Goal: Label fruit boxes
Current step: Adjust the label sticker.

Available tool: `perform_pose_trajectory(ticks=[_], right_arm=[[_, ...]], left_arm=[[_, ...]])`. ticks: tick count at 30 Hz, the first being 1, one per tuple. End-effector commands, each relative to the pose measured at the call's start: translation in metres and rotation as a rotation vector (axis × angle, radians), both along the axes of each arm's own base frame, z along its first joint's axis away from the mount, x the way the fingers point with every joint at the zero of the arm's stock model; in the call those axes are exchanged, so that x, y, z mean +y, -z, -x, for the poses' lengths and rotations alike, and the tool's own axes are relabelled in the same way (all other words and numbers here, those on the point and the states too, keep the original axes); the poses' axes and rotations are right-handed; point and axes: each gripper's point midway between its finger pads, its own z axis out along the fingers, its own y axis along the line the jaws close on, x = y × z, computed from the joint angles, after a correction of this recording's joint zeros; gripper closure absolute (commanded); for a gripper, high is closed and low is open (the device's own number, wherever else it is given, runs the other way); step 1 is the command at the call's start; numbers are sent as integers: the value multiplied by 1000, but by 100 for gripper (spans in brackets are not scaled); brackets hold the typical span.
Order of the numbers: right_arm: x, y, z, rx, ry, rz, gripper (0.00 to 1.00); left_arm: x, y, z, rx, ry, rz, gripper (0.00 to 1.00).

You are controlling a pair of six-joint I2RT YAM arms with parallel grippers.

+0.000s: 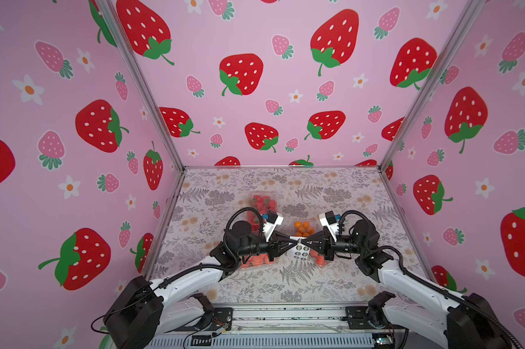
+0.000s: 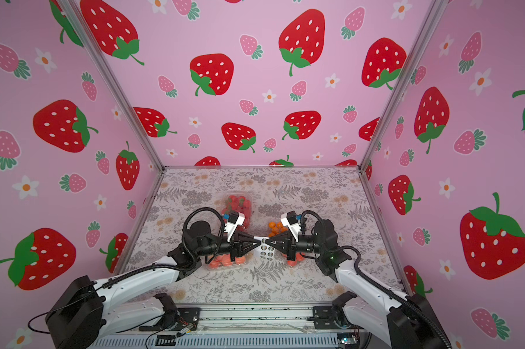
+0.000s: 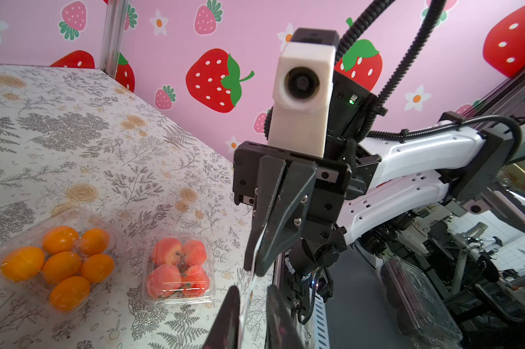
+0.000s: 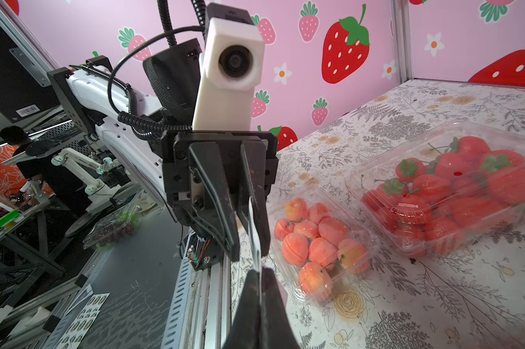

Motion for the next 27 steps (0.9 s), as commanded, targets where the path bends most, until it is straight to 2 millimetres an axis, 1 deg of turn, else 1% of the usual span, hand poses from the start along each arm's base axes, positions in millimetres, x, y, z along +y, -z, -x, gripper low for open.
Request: perform_pose_trajectory(ticks=[1,4,9,14,15,16,20,27], right_arm=[[0,-12,3,-48,-25,-27,100],[1,-11,2,-43,-30,-22,100],[0,-10,1,-42,-26,-19,100],[-1,-12,3,-47,-29,-18,100],[0,-11,2,-45,-31,-17,100],[0,-11,2,-41,-34,-18,100],[5,-10,2,-27,-63,-21,100],[7,-12,13,-37,-116,-36,100]], left_arm=[[-5,-27,7,-71,73,70,84],[-4,-31,11,-86,85,84,90],[-3,-29,13,-92,89,84,91],[-4,-29,14,-91,99,86,93],[-4,-29,13,-92,98,85,98],[-4,-30,14,-92,101,90,100],[-9,-31,12,-78,118,109,100],[-13,-24,5,-66,104,111,100]])
